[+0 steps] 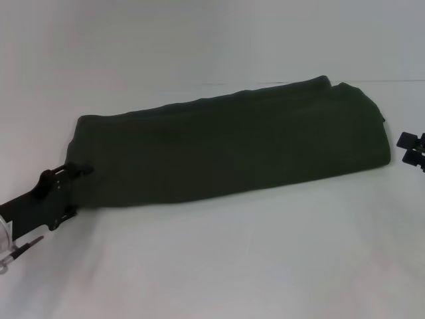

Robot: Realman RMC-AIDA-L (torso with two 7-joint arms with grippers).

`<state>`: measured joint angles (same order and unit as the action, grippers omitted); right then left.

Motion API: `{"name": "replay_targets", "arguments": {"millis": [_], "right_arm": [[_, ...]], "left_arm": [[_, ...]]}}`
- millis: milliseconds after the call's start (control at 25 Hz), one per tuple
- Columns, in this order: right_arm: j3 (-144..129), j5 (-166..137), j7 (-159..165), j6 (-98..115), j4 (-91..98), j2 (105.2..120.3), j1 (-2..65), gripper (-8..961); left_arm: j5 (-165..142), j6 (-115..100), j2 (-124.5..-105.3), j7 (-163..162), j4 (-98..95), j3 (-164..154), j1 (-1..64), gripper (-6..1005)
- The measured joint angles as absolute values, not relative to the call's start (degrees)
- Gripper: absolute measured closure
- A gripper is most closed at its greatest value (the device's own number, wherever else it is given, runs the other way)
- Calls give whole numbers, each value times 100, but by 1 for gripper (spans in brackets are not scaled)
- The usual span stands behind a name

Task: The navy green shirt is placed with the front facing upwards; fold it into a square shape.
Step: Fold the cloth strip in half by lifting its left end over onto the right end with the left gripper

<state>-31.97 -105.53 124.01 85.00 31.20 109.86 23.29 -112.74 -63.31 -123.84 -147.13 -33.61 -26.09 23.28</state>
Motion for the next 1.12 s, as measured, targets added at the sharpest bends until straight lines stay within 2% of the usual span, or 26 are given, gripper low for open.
{"name": "replay_targets", "arguments": {"millis": [360, 760, 1000, 1120], "right_arm": [[-3116, -10561, 12401, 8508, 3111, 10994, 2326, 268], [-3067, -10552, 12401, 8471, 3111, 10997, 2267, 268], [-2958, -10555, 12400, 8375, 3110, 11009, 2267, 269], [-2940, -10550, 12398, 8291, 3103, 11012, 2266, 269]], "left_arm": [[-11281, -6425, -12384, -14682, -3376, -2628, 2329, 372], [-11280, -6434, -12342, -14478, -3401, -2629, 2382, 831], [-11426, -6422, -12113, -14084, -3521, -2610, 2425, 962], [-11434, -6412, -12037, -14027, -3687, -2537, 2345, 963]]}}
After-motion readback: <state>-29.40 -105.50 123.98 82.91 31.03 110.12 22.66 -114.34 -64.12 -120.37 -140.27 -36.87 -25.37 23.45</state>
